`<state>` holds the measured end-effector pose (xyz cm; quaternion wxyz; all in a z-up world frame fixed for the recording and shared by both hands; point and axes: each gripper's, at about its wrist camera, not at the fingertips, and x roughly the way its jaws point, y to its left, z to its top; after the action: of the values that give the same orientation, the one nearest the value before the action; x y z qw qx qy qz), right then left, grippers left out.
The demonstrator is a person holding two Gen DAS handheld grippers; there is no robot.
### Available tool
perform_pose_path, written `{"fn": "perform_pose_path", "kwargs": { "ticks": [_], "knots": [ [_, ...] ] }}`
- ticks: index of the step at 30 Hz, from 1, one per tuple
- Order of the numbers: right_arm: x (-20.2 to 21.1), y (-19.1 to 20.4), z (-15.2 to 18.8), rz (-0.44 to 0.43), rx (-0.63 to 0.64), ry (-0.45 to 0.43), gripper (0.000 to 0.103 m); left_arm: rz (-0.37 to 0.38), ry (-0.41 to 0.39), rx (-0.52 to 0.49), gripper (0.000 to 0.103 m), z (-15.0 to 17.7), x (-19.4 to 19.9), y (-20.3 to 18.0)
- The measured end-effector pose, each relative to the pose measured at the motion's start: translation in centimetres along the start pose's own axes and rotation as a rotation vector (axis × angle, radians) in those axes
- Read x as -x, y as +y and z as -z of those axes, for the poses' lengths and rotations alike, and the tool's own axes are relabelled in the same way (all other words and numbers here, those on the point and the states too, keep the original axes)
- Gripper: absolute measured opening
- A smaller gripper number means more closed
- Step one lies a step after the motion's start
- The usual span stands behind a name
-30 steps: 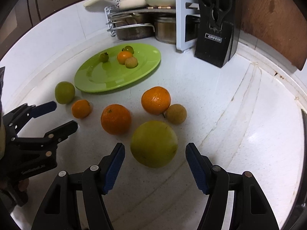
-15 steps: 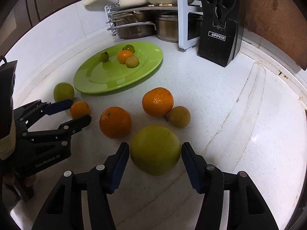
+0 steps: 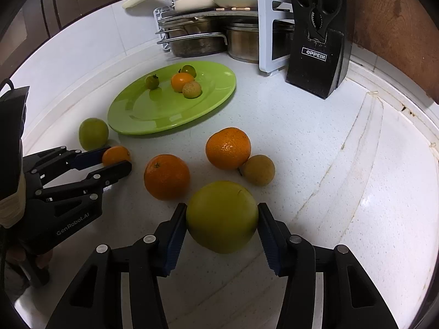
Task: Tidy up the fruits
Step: 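Grasp a mandarin with the left tool while the right tool grasps the large yellow-green fruit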
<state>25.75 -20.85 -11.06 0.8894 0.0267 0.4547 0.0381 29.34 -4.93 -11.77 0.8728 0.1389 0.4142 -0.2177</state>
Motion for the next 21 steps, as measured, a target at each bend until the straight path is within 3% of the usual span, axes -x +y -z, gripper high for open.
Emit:
{"fn": "perform_pose_path", "kwargs": {
  "ticks": [11,21],
  "knots": [
    [1.0,0.0,-0.3,0.008,0.009,-0.023,0.051,-0.012,-0.025,0.011,0.033,-0.1,1.4,0.0],
    [3.5,0.2,-1.3,-0.011,0.047,-0.093,0.051,-0.031,-0.068,0.087,0.033,-0.5,4.6,-0.1]
  ]
}}
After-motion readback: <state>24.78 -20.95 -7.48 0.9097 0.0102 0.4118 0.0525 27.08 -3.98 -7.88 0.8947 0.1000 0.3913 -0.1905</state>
